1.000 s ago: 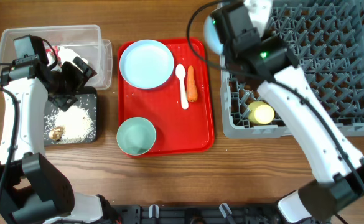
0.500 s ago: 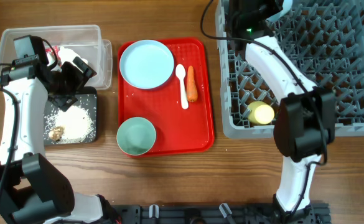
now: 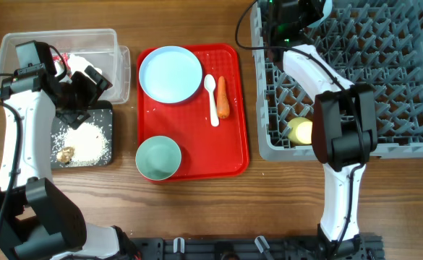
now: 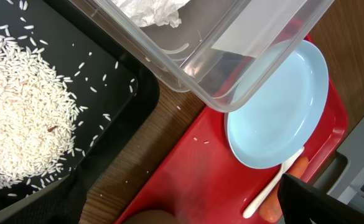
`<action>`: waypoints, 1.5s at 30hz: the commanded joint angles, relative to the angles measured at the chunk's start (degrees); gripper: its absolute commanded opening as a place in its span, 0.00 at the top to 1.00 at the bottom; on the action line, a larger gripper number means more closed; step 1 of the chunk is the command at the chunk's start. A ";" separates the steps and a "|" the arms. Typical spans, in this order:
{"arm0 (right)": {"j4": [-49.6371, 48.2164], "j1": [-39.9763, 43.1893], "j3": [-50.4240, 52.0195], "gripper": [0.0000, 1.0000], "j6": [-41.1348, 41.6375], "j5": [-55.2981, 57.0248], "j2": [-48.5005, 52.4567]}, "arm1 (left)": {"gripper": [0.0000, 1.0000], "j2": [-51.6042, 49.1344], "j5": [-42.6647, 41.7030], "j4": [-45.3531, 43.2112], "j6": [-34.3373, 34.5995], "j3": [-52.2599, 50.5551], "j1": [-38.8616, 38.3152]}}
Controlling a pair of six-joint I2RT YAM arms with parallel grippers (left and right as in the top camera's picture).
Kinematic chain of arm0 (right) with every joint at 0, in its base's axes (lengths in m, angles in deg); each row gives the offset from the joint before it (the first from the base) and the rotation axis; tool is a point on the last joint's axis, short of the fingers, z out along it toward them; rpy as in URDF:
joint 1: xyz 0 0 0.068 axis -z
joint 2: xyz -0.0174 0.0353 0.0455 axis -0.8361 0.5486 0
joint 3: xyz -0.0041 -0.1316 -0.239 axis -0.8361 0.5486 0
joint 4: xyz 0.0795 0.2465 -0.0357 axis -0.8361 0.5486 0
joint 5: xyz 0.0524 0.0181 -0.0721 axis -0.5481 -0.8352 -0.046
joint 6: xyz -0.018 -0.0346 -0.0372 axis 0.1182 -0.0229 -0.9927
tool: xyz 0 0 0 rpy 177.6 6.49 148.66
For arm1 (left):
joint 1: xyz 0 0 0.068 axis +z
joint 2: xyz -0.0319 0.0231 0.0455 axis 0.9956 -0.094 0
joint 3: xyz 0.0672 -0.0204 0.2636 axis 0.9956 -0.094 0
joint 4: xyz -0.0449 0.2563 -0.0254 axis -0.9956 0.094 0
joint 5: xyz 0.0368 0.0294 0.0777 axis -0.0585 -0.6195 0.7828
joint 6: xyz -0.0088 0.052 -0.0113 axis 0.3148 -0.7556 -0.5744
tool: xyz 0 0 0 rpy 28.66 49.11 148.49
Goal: Sort waste into correct bins and load items into the dishwasher rack
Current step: 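Grasp the light-blue bowl with the right gripper, place it upside down in rack, then grasp the pale green bowl with the right gripper, place it in the rack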
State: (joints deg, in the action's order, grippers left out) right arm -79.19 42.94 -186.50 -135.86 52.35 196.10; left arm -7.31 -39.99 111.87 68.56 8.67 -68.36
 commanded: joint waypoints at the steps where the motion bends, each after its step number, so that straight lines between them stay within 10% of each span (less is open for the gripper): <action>1: 2.75 -0.50 -0.61 0.95 0.07 -0.35 1.51 | 0.00 0.83 0.35 0.00 -0.22 0.66 0.26; 8: 14.27 -5.16 -0.61 0.85 0.07 0.28 1.51 | 0.00 0.83 0.35 0.00 -0.22 0.66 0.26; 9: 15.08 -6.08 -0.61 0.73 0.09 0.31 1.51 | 0.00 0.83 0.35 -0.02 -0.22 0.66 0.26; 10: 15.34 -7.04 -0.61 0.10 0.13 0.31 1.51 | 0.00 0.83 0.35 -0.02 -0.22 0.66 0.28; 11: 15.32 -7.85 -0.61 0.00 0.22 0.52 1.51 | 0.00 0.83 0.35 0.00 -0.22 0.66 0.28; 24: 15.43 -14.03 -0.61 0.00 19.93 -0.02 -6.36 | 0.00 0.83 0.35 -0.02 -0.22 0.66 0.26; 28: 42.42 -16.24 -0.61 0.00 40.96 -47.39 -16.17 | 0.00 0.83 0.35 0.00 -0.22 0.66 0.28; 34: 63.28 -16.39 -0.59 0.00 42.60 -101.42 -16.85 | 0.00 0.83 0.35 -0.02 -0.22 0.66 0.28; 45: 57.00 -33.09 16.09 0.34 82.64 -69.24 -16.15 | 0.00 0.83 0.35 -0.02 -0.22 0.66 0.28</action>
State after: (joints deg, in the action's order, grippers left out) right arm -20.24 10.95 -173.52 -61.43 -21.29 178.97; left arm -7.31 -39.99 111.89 68.56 8.67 -68.36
